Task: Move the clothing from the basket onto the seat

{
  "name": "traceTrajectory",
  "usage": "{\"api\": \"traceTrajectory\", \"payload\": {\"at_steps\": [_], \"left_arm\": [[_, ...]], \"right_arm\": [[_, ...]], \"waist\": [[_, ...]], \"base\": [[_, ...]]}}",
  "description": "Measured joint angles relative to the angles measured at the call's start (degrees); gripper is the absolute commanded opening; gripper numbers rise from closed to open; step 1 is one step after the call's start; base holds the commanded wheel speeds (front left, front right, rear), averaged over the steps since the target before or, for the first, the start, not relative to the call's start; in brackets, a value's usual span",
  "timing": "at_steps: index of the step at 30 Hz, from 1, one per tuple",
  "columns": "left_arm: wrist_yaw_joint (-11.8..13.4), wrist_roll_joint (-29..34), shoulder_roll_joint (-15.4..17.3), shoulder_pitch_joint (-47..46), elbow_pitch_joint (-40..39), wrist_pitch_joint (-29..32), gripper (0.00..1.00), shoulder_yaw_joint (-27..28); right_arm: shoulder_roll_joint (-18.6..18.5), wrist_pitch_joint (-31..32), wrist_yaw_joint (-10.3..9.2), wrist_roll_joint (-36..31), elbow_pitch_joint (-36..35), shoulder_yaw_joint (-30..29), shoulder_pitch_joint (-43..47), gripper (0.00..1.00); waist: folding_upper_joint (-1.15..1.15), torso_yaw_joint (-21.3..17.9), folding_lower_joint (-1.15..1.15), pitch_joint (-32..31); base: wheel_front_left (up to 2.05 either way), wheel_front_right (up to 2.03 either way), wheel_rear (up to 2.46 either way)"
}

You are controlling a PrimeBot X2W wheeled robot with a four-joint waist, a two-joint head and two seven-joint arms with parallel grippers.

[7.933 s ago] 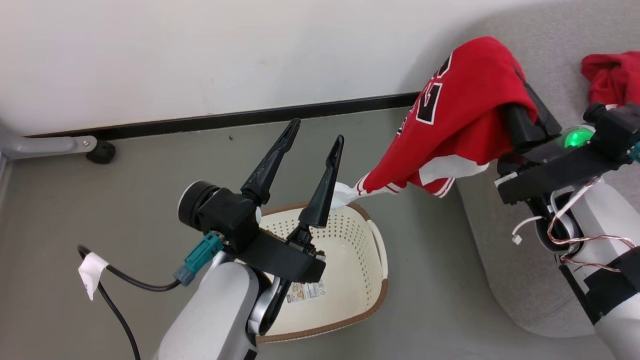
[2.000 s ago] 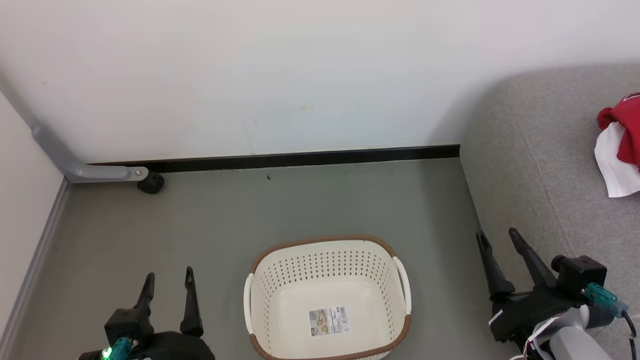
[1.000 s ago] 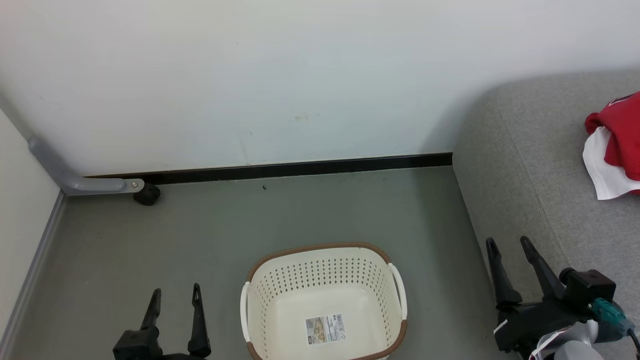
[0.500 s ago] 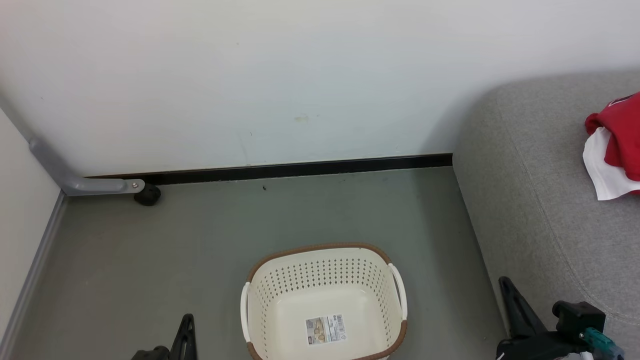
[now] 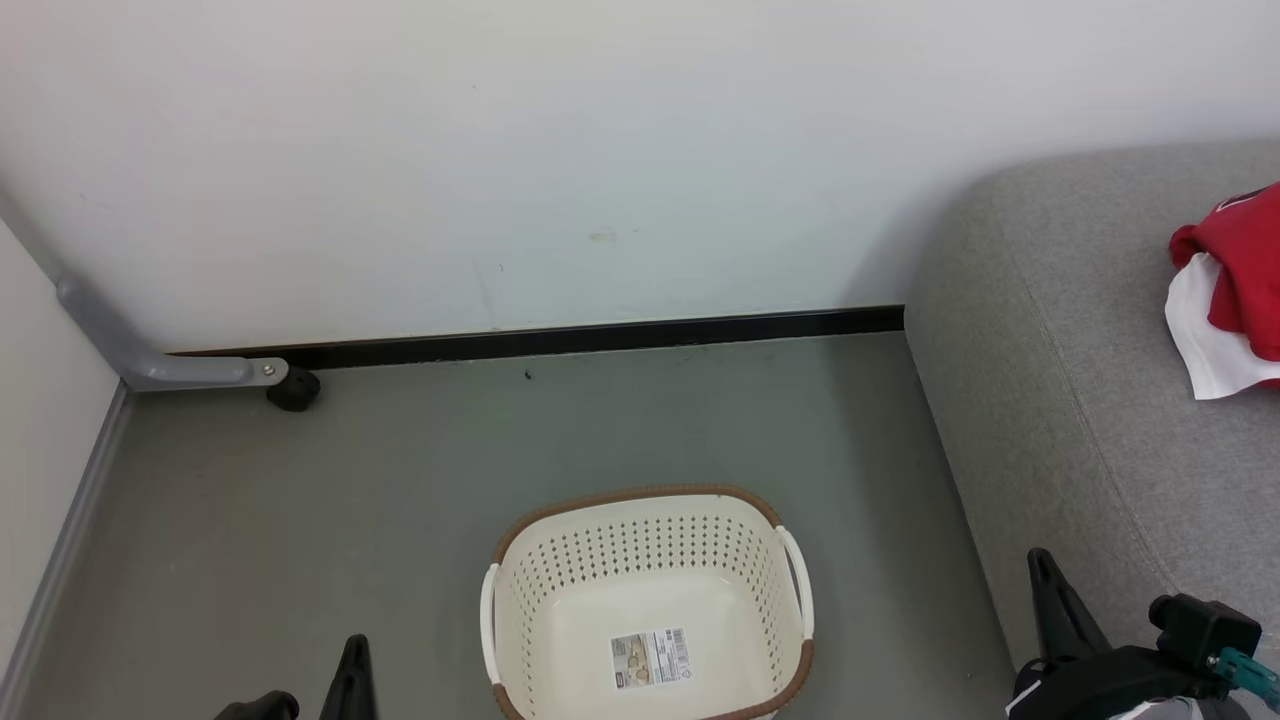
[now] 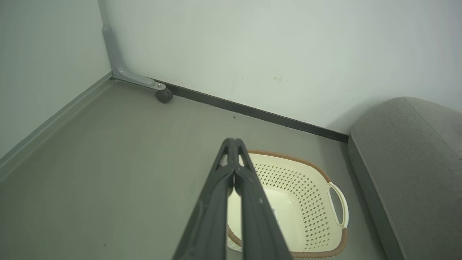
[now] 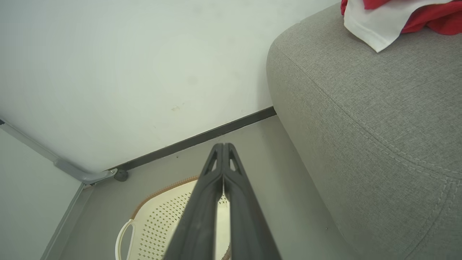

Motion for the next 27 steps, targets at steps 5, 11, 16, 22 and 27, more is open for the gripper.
{"api": "traceTrajectory", "payload": {"at_steps": [5, 11, 16, 22, 27], "left_arm": [[-0.57, -4.78, -0.16, -0.21, -0.16, 1.34, 0.00, 0.79], [-1.24, -9.24, -0.33, -0.47, -0.43, 2.60, 0.00, 1.63], [-1.89, -13.04, -0.36, -0.96, -0.65, 3.64, 0.00, 2.23], [-2.59, -17.28, -0.44, -1.14, -1.16, 4.87, 0.00, 3.01], [-3.04, -20.96, -0.53, -1.43, -1.49, 5.88, 0.00, 3.65]], "right_arm": [[0.38, 1.41, 0.25, 4.30, -0.46, -1.15, -0.02, 0.00], [0.57, 2.80, 0.43, 8.54, -1.05, -2.26, -0.04, 0.00], [0.73, 3.86, 0.51, 12.13, -1.65, -3.20, -0.04, 0.00], [0.97, 4.93, 0.83, 16.42, -2.16, -4.27, -0.05, 0.00], [1.26, 5.99, 0.97, 20.00, -2.80, -5.19, -0.05, 0.00]], "waist": [[0.00, -0.03, 0.00, 0.05], [0.00, -0.06, 0.00, 0.11], [0.00, -0.08, 0.00, 0.16], [0.00, -0.11, 0.00, 0.23], [0.00, -0.13, 0.00, 0.29]], "base": [[0.00, 0.00, 0.00], [0.00, 0.00, 0.00], [0.00, 0.00, 0.00], [0.00, 0.00, 0.00], [0.00, 0.00, 0.00]]}}
